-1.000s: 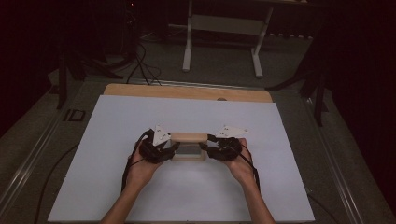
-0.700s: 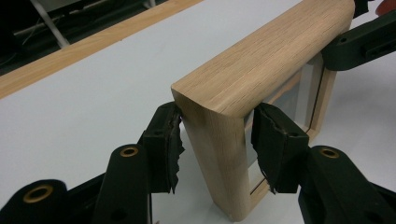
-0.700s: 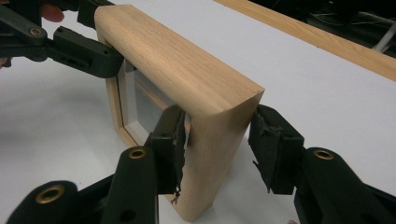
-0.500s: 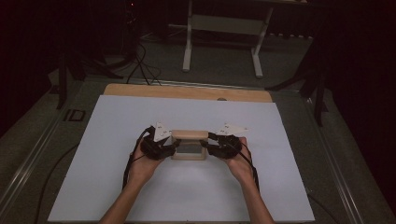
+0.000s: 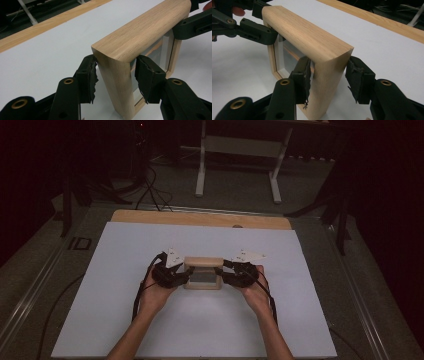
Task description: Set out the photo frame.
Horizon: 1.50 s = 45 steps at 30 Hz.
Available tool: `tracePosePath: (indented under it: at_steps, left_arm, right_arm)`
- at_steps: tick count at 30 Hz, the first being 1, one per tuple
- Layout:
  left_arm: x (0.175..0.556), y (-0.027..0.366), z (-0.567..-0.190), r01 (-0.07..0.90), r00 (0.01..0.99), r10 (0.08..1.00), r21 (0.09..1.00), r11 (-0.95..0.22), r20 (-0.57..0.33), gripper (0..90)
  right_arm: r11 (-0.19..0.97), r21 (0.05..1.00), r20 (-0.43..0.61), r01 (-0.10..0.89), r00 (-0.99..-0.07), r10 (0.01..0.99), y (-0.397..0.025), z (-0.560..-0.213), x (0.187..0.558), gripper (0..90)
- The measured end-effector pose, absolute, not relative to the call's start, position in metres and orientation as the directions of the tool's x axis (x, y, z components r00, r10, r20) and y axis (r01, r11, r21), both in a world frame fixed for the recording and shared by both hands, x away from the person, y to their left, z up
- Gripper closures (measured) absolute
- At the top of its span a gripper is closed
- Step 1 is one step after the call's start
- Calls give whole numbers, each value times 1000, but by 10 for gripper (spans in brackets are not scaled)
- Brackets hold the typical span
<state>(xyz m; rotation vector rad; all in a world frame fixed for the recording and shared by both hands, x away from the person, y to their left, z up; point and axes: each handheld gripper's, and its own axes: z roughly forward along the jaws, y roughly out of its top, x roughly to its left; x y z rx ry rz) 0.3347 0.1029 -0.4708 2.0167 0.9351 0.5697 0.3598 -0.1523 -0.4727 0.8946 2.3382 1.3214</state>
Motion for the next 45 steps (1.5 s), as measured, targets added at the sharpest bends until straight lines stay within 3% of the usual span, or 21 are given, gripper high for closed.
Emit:
tracePosePath:
  at_steps: [45]
  left_arm:
    - [356,97,-471,444,583,812,823,-353,34,501]
  right_arm:
    - [358,842,51,404,-720,693,-148,-472,380,536]
